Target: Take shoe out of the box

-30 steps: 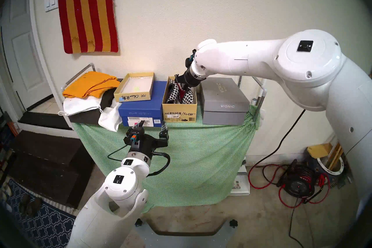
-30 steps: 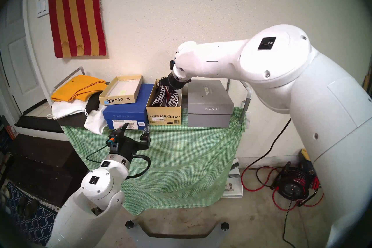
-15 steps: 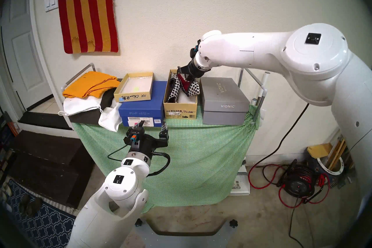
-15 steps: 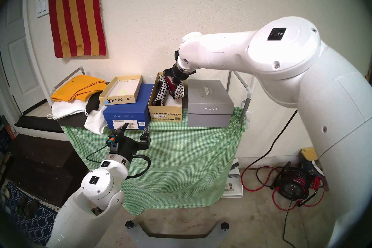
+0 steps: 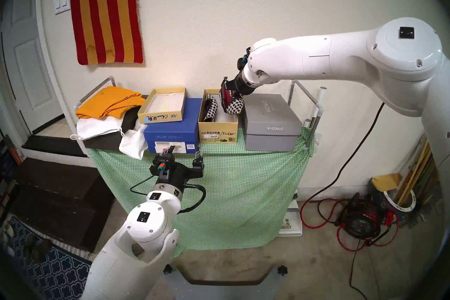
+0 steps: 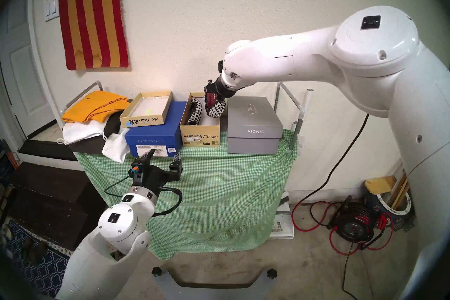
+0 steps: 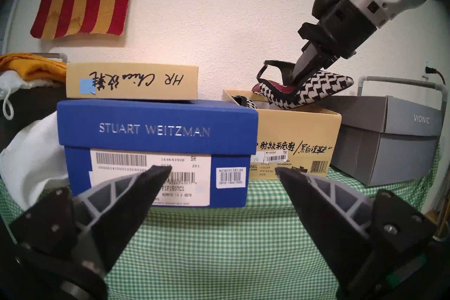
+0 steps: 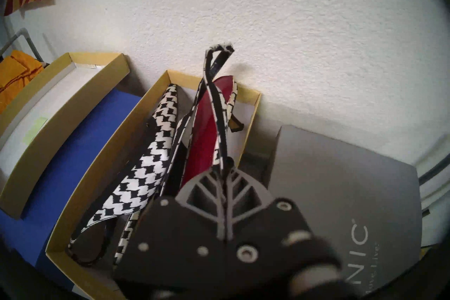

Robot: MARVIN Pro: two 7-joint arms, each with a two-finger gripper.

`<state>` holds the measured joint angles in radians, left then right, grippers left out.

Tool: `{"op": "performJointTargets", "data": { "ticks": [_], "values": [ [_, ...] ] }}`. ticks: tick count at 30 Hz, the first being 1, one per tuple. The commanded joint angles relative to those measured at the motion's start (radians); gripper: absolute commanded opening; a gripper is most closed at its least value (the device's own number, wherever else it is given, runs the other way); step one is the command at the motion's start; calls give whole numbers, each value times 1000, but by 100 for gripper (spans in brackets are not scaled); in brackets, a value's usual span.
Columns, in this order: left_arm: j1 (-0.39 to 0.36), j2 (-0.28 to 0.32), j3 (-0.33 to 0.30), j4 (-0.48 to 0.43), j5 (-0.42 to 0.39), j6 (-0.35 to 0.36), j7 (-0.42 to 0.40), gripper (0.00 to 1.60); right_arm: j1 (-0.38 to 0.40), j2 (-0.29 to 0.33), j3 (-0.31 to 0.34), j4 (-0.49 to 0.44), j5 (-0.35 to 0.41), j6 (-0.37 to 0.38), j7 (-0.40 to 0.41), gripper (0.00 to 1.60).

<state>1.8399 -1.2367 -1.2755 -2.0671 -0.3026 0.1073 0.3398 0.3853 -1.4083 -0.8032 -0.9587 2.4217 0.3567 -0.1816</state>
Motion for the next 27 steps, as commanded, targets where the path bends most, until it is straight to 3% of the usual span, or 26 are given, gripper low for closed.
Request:
{"op": "performJointTargets", "data": {
  "ticks": [1,11,20,27],
  "values": [
    [0,1,-1,0,0,0,0,160,60,96,-7,-62,-1,-103,-67,0],
    [0,1,-1,0,0,0,0,160,134,186,-17,-140,-5,-177,-109,0],
    [0,1,-1,0,0,0,0,160,177,281,-35,-298,-17,-244,-144,0],
    [0,1,-1,0,0,0,-1,160,177,316,-51,-399,-20,-291,-181,0]
  ]
}}
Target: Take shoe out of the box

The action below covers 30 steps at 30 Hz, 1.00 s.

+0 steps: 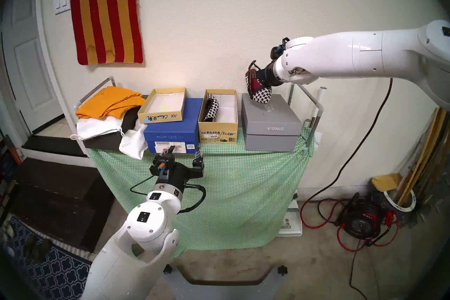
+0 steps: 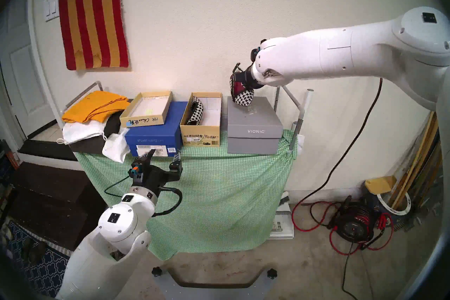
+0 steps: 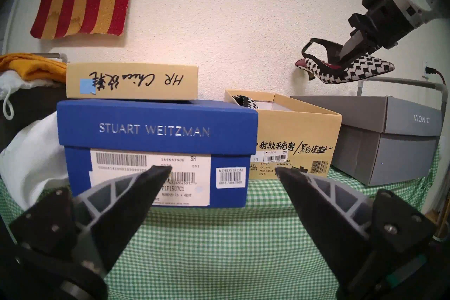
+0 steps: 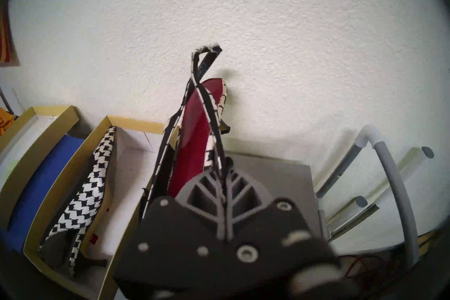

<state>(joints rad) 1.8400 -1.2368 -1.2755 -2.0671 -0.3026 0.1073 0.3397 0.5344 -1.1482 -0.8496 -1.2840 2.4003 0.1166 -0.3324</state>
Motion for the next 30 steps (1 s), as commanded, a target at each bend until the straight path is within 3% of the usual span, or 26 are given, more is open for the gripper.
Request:
{"op": "performJointTargets", "data": {
  "ticks": [1,11,21,23,24,25,30],
  "values": [
    [0,1,-1,0,0,0,-1,160,28,59,-8,-84,-1,-58,-32,0],
    [0,1,-1,0,0,0,-1,160,53,90,-38,-183,-34,-97,-72,0],
    [0,1,-1,0,0,0,-1,160,47,85,-51,-188,-26,-68,-96,3],
    [0,1,-1,0,0,0,-1,160,47,87,-53,-190,-27,-66,-95,110],
    [0,1,-1,0,0,0,-1,160,47,89,-53,-190,-27,-64,-94,149],
    [0,1,-1,0,0,0,-1,160,49,92,-54,-190,-27,-61,-91,160],
    [0,1,-1,0,0,0,-1,160,51,100,-53,-184,-26,-52,-85,160]
  ]
}}
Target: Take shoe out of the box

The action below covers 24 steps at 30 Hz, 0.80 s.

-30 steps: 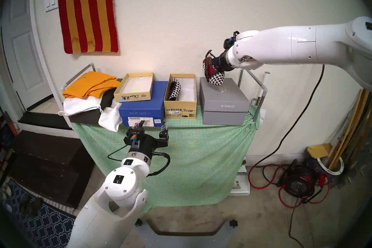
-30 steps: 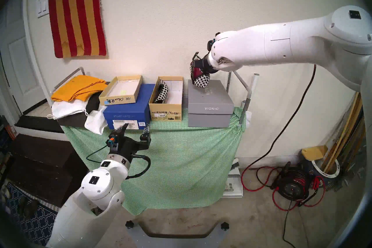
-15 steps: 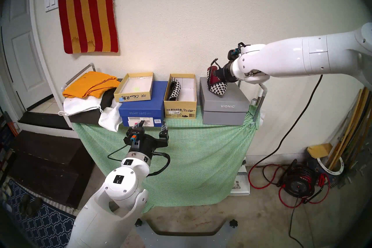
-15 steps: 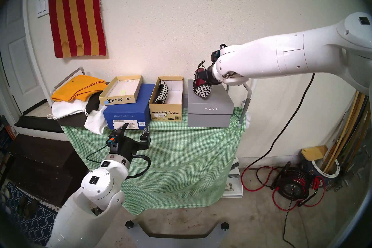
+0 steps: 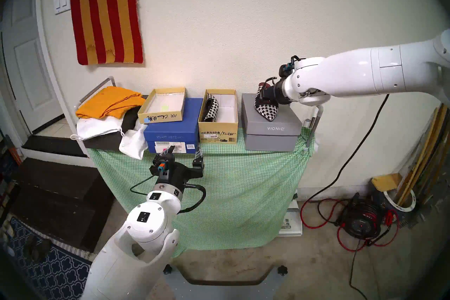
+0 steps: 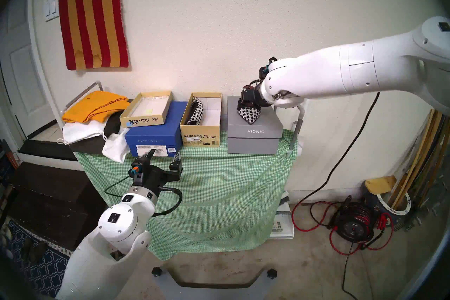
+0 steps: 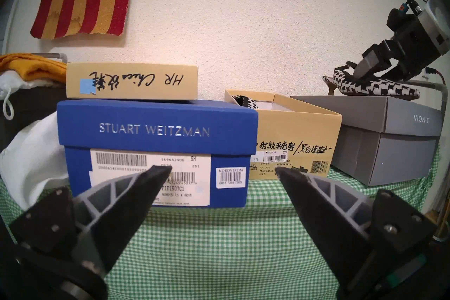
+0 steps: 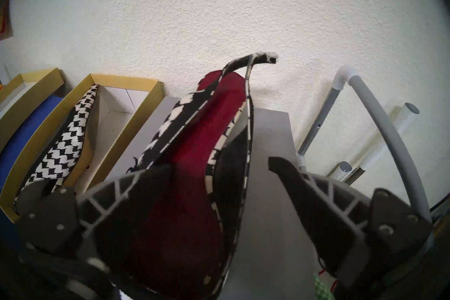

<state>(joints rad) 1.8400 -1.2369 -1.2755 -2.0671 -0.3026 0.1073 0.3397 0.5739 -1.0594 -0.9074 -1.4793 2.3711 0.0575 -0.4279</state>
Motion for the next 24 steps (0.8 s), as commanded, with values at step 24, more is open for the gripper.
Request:
{"op": "performJointTargets", "data": {
  "ticks": [24],
  "values": [
    [0,1,-1,0,0,0,0,160,66,175,70,-17,18,-274,-85,160]
  ]
}}
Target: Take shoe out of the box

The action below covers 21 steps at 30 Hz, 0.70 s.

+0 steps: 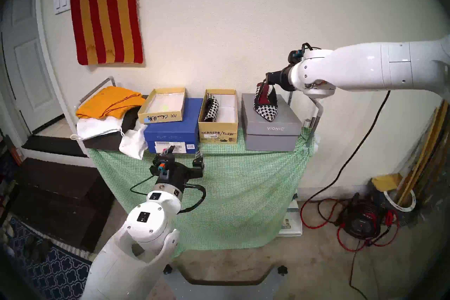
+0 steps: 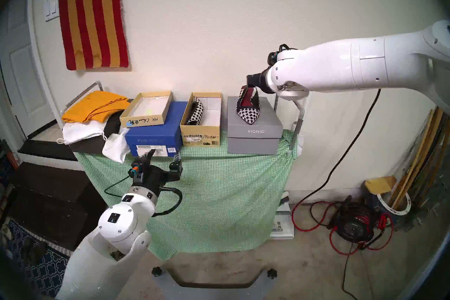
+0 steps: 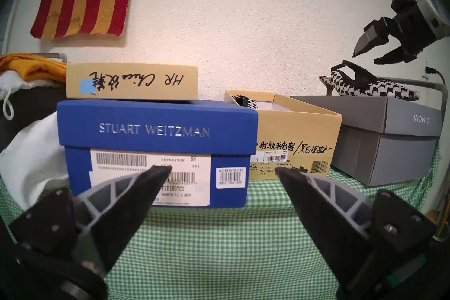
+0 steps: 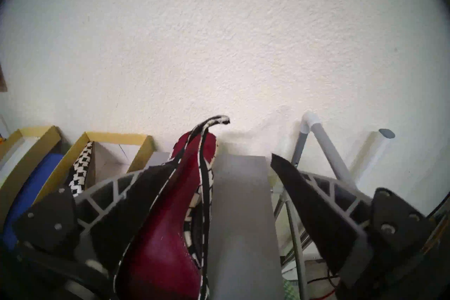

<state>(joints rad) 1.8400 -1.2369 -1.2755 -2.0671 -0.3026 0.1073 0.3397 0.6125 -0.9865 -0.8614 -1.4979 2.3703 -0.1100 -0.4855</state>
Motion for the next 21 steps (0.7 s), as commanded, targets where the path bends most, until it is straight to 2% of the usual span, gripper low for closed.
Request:
{"op": "performJointTargets", "data": {
  "ticks": [1,3,4,9,10,12,14,15,16,17,19,21],
  "values": [
    [0,1,-1,0,0,0,0,160,27,112,26,1,20,-119,-33,160],
    [0,1,-1,0,0,0,0,160,30,126,26,-9,19,-146,-49,160],
    [0,1,-1,0,0,0,0,160,25,149,39,-27,1,-176,-57,160],
    [0,1,-1,0,0,0,0,160,13,184,69,-91,-54,-275,-97,160],
    [0,1,-1,0,0,0,0,160,7,193,82,-94,-67,-264,-104,160],
    [0,1,-1,0,0,0,0,160,-3,200,84,-112,-94,-322,-121,160],
    [0,1,-1,0,0,0,0,160,-15,210,99,-119,-119,-336,-135,160],
    [0,1,-1,0,0,0,0,160,-20,209,96,-127,-134,-373,-145,160],
    [0,1,-1,0,0,0,0,160,-29,217,112,-127,-148,-363,-153,160],
    [0,1,-1,0,1,0,0,160,-29,212,102,-132,-154,-400,-158,160],
    [0,1,-1,0,1,0,0,160,-37,213,105,-137,-172,-428,-170,160],
    [2,45,-53,-12,-12,0,-23,160,-35,206,93,-137,-172,-452,-172,160]
  ]
}}
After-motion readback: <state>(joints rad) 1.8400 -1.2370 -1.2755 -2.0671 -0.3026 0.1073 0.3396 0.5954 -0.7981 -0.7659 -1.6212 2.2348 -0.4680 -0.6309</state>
